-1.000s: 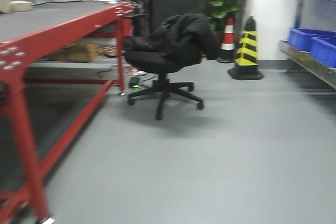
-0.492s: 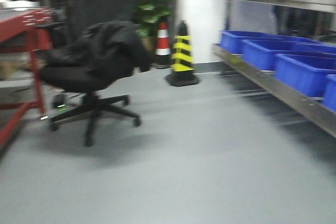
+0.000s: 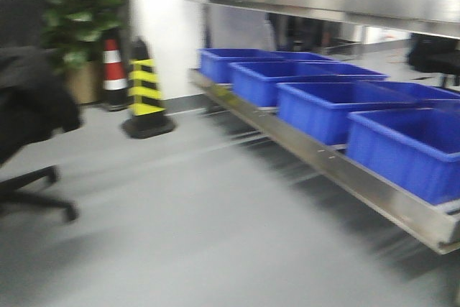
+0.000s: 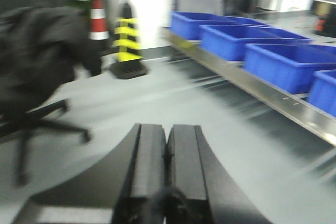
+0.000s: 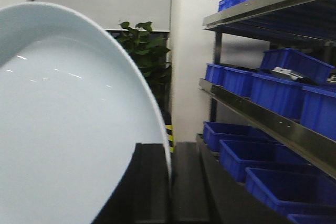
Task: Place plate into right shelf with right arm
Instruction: 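Drive the base up to the steel shelf with blue bins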
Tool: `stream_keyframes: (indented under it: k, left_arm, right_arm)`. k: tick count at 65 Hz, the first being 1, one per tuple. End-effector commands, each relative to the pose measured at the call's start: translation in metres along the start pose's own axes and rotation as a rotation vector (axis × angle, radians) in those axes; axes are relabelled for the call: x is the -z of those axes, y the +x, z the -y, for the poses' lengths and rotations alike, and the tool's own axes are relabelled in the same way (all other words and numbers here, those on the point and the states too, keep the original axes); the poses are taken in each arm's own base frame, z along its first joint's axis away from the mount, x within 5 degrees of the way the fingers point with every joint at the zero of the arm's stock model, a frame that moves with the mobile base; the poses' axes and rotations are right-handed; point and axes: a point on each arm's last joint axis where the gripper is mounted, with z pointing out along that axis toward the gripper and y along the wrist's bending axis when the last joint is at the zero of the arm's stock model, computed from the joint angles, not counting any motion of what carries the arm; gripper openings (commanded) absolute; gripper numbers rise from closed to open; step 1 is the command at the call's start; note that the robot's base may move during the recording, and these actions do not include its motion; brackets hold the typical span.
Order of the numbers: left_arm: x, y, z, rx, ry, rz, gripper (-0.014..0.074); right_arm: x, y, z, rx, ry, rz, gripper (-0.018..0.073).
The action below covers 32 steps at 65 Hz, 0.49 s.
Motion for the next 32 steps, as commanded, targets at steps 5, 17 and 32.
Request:
stream_keyframes:
  k: [5, 17, 32]
  left_arm:
    - [0.0003, -0.0054, -0.0004, 0.007, -0.004, 0.083, -0.0047]
    - [0.0003, -0.0054, -0.0004, 0.007, -0.004, 0.083, -0.0047]
    - [0.0003, -0.0054, -0.0004, 0.007, -0.004, 0.083, -0.0047]
  right_arm:
    - [-0.0004, -0.0160, 0.0015, 0.002, 0.023, 0.111, 0.0057]
    - [-0.0004, -0.0160, 0.0015, 0.002, 0.023, 0.111, 0.0057]
    - [-0.0004, -0.0160, 0.0015, 0.002, 0.023, 0.111, 0.0057]
